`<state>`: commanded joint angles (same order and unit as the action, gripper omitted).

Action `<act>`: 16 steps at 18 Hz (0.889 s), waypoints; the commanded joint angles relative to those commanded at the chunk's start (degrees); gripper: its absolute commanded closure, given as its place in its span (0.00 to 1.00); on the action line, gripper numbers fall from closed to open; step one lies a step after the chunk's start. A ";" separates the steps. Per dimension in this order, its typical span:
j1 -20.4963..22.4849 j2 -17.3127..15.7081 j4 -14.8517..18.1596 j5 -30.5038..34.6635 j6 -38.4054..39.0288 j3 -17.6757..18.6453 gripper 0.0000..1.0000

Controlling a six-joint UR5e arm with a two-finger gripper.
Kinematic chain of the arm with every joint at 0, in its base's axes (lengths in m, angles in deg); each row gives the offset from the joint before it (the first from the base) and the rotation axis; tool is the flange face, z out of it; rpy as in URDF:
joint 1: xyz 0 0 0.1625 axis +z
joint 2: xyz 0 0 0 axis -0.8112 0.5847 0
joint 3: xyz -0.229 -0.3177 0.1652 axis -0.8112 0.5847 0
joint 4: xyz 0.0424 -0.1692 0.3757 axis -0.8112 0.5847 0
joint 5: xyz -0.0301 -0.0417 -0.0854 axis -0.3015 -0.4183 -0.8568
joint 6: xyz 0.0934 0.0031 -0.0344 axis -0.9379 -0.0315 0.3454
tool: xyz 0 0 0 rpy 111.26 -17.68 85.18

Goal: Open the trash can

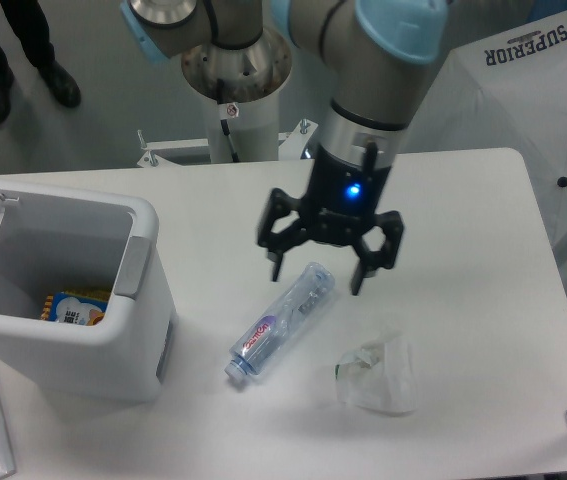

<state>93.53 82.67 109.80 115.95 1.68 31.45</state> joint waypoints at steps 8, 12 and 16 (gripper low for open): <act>5.53 3.43 0.09 4.15 -15.46 0.52 0.00; 6.33 5.63 0.26 10.27 -25.84 1.23 0.00; 6.42 6.77 0.97 13.99 -29.54 0.44 0.00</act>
<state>99.94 89.45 110.76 129.95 -27.86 31.89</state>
